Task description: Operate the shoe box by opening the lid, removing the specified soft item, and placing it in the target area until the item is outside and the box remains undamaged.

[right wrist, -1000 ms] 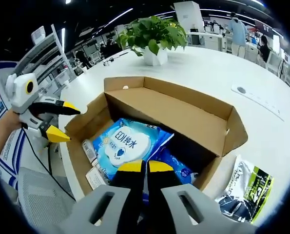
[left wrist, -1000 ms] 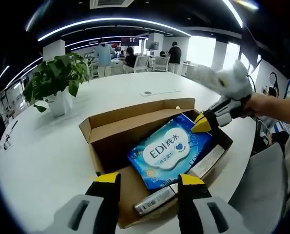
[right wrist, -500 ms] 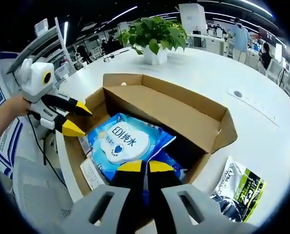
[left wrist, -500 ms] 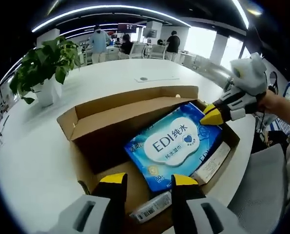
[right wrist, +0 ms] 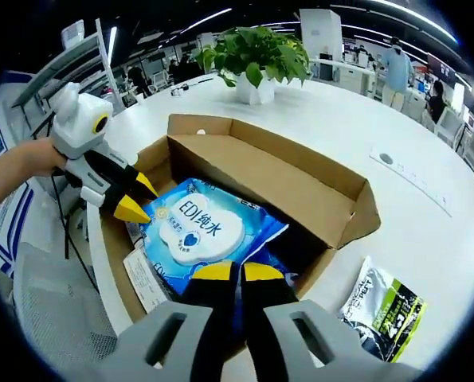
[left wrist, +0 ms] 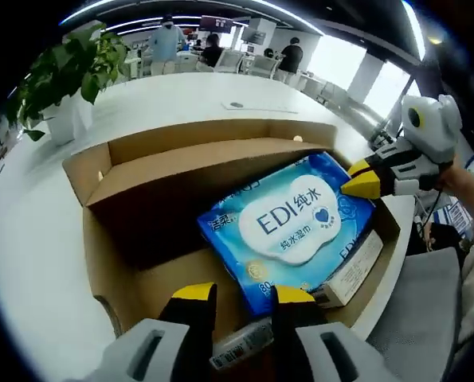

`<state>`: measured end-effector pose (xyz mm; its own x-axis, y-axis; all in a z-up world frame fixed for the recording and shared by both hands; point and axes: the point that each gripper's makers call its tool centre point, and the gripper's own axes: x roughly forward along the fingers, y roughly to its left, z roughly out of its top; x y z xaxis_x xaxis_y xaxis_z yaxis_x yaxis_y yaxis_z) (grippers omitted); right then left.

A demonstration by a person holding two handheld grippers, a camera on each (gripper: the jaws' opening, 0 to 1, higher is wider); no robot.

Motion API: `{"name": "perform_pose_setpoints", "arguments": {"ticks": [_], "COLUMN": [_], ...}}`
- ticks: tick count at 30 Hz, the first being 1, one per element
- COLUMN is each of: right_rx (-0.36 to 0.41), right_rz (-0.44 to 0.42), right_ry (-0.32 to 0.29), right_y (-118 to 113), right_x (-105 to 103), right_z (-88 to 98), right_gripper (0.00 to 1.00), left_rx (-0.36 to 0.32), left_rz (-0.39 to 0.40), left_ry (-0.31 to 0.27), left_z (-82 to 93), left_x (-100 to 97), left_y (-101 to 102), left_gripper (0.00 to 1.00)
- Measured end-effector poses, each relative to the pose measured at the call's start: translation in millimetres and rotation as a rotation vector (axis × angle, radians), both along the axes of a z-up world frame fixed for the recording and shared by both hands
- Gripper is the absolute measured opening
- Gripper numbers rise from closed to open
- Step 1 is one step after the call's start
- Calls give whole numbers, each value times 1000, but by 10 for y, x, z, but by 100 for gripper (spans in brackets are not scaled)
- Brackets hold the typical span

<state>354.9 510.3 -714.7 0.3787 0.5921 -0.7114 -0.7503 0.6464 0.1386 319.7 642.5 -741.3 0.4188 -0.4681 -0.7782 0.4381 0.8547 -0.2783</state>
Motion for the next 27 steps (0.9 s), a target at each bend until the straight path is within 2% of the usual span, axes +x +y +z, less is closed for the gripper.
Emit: {"name": "perform_pose_setpoints", "arguments": {"ticks": [6,10,18,27], "right_rx": [6,11,36,90], "right_rz": [-4,-10,-38,-88], "right_ry": [0,0,6,41], "right_y": [-4,-2,-8,-24], "right_x": [-4,-4,-8,-9], "right_z": [-6,-9,-7,15], "right_gripper": [0,0,0,0], "left_rx": [-102,-103,-91,-99], "left_rz": [56,71,97,112], "left_ry": [69,76,60,45], "left_z": [-30,-54,-44,11], "left_x": [-7,5,33,35], "left_y": [-104,-106,-117,-112], "left_gripper": [17,16,5,2]}}
